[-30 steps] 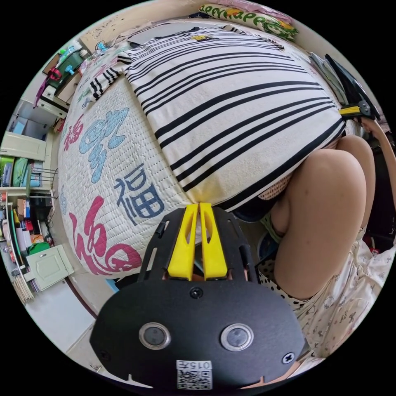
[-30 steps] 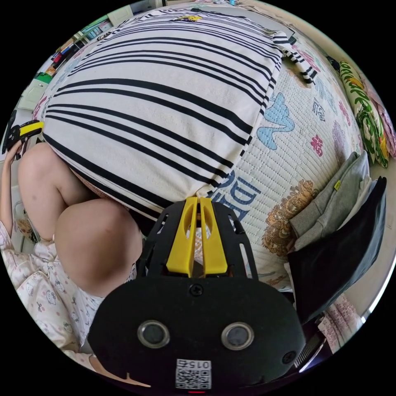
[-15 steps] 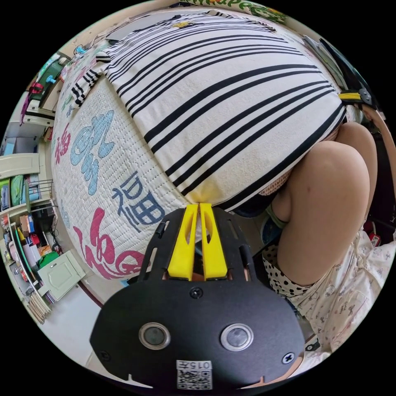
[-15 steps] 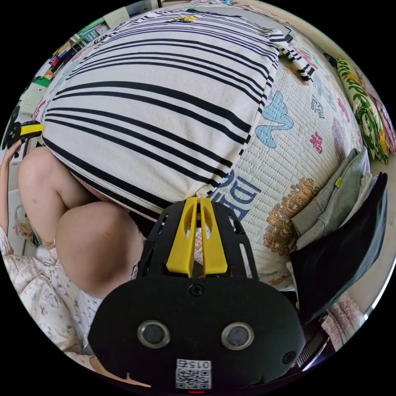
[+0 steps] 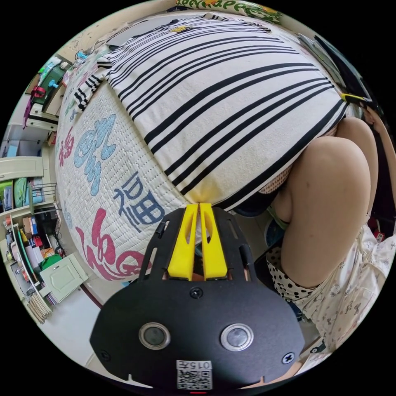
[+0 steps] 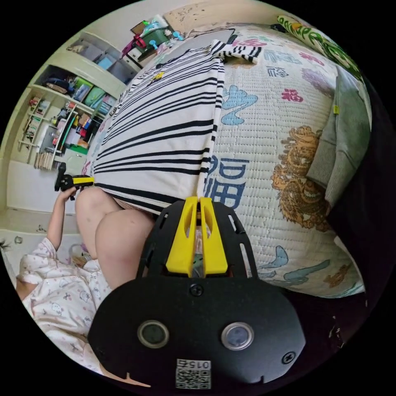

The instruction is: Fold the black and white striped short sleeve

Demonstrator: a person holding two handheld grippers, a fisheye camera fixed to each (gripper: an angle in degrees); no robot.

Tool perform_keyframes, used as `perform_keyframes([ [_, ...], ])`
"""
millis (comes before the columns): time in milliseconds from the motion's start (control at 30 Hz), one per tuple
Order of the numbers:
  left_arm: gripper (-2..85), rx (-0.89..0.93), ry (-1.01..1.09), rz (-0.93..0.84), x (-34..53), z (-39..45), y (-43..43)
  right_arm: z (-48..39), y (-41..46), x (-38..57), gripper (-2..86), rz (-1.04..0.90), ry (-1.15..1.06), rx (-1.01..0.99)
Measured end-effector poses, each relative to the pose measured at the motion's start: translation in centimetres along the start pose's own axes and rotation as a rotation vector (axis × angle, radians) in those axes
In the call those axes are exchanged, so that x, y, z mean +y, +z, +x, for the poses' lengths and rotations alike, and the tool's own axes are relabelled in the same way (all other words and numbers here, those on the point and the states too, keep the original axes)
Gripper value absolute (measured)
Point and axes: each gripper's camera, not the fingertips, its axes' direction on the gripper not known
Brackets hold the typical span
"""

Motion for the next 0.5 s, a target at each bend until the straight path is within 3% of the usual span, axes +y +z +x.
perform_keyframes([
  [367, -0.6, -0.036, 0.02, -0.018, -0.3, 1.3, 0.4, -1.2, -2.8, 15.0, -0.3, 0.141, 0.146, -0.202],
  [500, -0.6, -0.014, 0.008, -0.004, 0.0, 1.1, 0.7, -10.0, -10.9, 24.7, -0.4, 0.493, 0.048, -0.01],
])
